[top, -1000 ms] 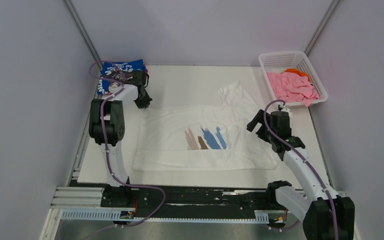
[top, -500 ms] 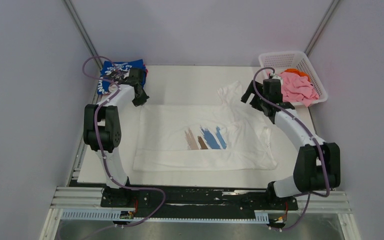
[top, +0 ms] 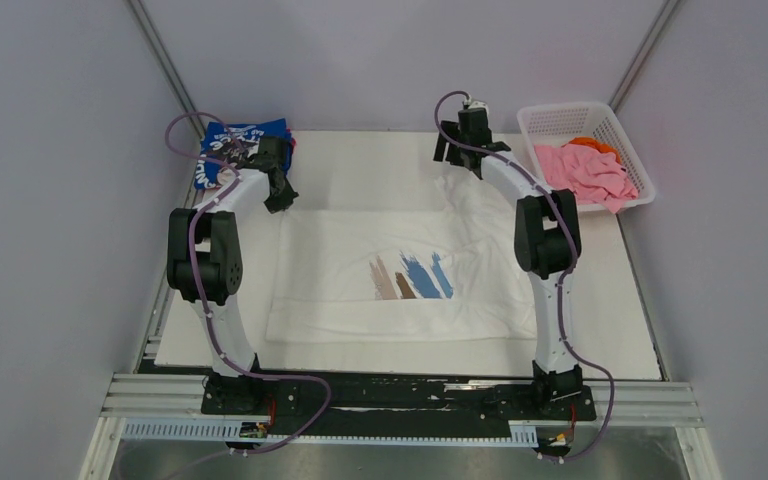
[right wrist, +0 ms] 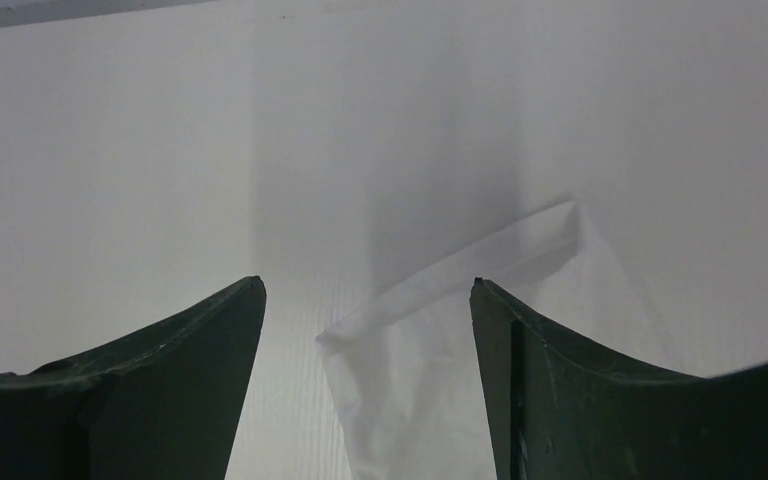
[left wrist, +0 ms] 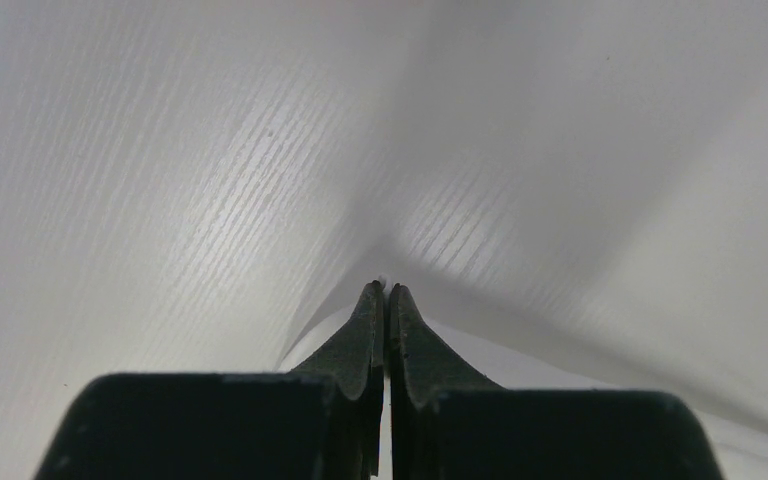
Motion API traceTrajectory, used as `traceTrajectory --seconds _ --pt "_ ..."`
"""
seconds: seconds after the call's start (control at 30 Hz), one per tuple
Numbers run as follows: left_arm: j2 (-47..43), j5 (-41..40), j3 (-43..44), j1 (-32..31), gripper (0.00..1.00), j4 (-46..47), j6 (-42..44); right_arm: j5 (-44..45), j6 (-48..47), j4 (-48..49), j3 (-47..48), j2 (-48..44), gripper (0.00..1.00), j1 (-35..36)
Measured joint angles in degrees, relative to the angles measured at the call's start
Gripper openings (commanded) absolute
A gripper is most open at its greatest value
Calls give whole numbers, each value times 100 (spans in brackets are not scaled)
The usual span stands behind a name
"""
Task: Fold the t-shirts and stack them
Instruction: Grab the side of the flattened tshirt furthest away from the robot with both arms
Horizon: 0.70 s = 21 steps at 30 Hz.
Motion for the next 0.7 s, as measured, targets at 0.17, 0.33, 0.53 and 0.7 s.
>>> traceTrajectory --seconds 0.17,0.33,0.53,0.7 --pt "0 -39 0 0 0 -70 2 216 -125 -376 938 999 81 52" --pt "2 -35 0 0 0 -105 2 404 -101 -645 1300 1366 82 39" --pt "2 -39 0 0 0 -118 2 584 -101 -782 1307 1386 71 76" --pt "2 -76 0 0 0 -120 2 964 -107 -721 986 1222 61 179"
